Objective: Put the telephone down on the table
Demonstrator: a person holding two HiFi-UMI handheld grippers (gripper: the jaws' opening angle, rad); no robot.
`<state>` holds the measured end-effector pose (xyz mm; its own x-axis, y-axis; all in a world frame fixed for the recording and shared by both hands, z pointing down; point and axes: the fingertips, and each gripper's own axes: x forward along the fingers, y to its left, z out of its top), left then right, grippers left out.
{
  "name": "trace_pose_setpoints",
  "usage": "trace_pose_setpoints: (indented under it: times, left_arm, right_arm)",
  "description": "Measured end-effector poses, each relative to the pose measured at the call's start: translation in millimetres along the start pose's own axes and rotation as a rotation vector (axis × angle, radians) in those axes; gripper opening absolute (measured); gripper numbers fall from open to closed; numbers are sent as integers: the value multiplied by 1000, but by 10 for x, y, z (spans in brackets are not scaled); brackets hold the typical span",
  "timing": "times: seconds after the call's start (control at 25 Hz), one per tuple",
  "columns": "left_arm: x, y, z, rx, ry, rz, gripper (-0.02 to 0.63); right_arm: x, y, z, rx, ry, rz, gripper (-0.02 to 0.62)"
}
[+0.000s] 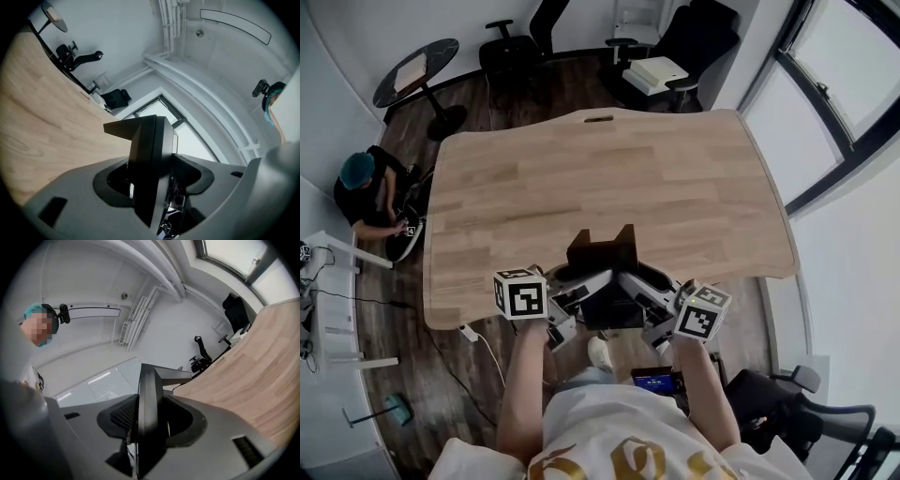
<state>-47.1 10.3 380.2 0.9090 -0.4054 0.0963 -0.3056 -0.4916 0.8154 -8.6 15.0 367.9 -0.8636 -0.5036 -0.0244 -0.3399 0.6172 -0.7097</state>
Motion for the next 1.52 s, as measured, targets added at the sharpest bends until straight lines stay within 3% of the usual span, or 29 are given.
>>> trace_pose_setpoints:
  times: [0.88,1.52]
  left_arm:
    - [215,85,383,49,47,-40,247]
    - [624,611,430,-31,79,-21,247]
  right_arm:
    - [164,-172,335,-4,-41,5,169]
    - [224,-846,378,78,-8,-25,167]
